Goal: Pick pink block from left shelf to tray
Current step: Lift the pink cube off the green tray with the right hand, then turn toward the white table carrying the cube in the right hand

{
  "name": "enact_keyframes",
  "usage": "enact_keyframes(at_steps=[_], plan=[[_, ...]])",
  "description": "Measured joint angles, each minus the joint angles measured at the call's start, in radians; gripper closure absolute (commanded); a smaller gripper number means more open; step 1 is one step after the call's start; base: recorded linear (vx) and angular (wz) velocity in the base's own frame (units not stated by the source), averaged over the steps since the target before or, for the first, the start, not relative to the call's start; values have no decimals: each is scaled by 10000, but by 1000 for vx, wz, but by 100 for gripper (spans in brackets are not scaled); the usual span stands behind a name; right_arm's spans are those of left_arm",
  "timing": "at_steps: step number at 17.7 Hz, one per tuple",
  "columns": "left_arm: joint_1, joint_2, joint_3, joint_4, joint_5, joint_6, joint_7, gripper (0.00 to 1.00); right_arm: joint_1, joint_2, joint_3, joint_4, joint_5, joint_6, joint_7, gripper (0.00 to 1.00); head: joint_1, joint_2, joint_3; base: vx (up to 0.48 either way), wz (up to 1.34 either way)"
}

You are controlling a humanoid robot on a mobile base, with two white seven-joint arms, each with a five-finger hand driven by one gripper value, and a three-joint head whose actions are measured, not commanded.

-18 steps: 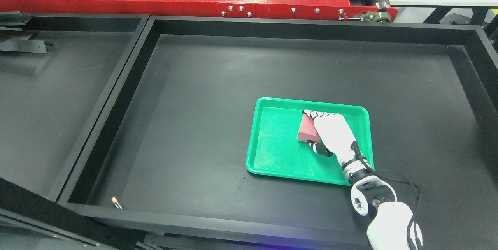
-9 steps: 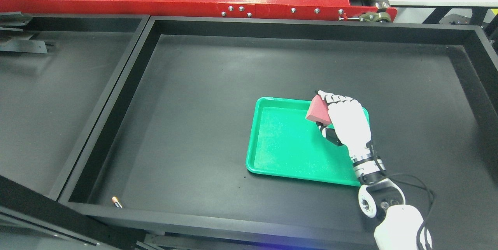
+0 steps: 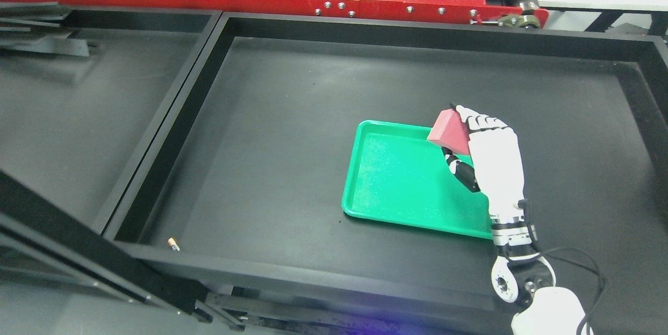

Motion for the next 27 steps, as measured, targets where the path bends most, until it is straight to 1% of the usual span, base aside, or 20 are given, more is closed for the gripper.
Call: enact_keyframes(at_steps=[8,10,16,27], plan=[[-1,0,0,0,0,0,0,0,132,-115,-161,-528,-651,-137,-2156,97,0,0,0,-119,388],[-1,0,0,0,0,0,0,0,154,-131,-189,-646,-748,-149,-2530,97,0,0,0,-122,651],[-1,0,0,0,0,0,0,0,546,-161,-242,-885,-915,-388,-2791,97,0,0,0,-142,653],[1,0,0,0,0,0,0,0,684,-137,-280,-1062,-969,-433,-2715,97,0,2,0,-204,634]])
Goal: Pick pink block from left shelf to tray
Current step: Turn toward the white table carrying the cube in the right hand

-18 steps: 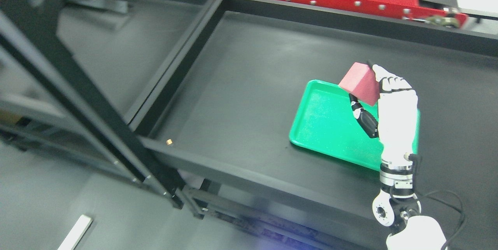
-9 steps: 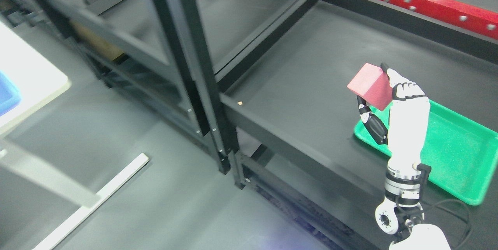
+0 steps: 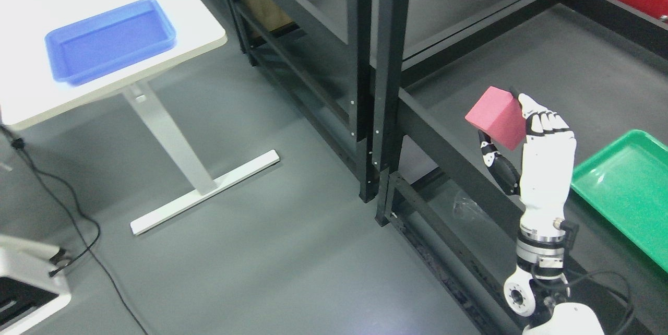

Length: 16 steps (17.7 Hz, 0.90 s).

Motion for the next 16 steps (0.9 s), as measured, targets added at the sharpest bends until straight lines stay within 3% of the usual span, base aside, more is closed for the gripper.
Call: enact_keyframes(at_steps=[8,16], plan=[[0,0,0,0,0,0,0,0,-2,18,22,-36,2,-12,14,97,0,1,0,-115,578],[-3,0,0,-1,0,0,0,0,-33,26,50,-42,7,-22,18,96,0,1,0,45,406]])
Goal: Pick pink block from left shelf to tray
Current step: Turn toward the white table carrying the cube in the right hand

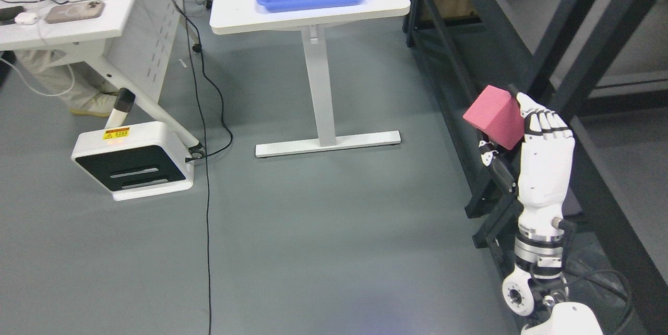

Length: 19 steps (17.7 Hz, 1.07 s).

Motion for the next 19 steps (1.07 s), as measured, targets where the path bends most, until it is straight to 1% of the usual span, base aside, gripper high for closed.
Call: enact_keyframes(at_steps=[8,19], plan=[[1,0,0,1,0,0,0,0,-41,-1,29,4,41,-2,10,96,0,1,0,193,364],[1,0,0,1,0,0,0,0,-90,0,60,36,87,-5,18,96,0,1,0,286,69]])
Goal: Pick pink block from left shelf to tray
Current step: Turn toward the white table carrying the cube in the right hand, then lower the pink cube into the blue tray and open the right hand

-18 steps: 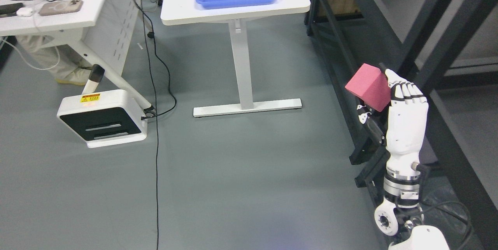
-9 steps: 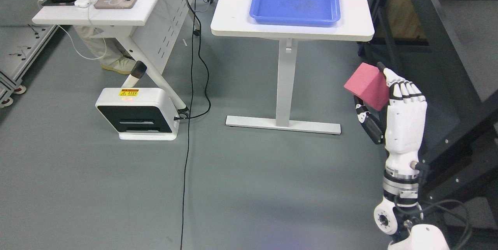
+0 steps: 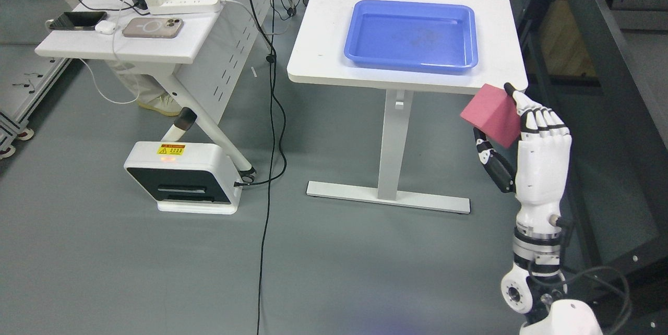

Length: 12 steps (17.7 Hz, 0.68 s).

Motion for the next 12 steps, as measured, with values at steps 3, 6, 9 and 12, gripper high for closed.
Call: enact_keyframes(at_steps=[3,6,9,12], plan=[[0,0,0,0,0,0,0,0,5,0,9,6,9,-15,2,96,0,0,0,275,-21],[0,0,0,0,0,0,0,0,11,-1,64,12,85,-228,77,96,0,0,0,251,-52],[1,0,0,0,0,0,0,0,29,10,190,32,402,-331,472,95,0,0,0,247,-28],[1,0,0,0,0,0,0,0,48,38,296,61,615,-355,1098,95,0,0,0,257,-1]])
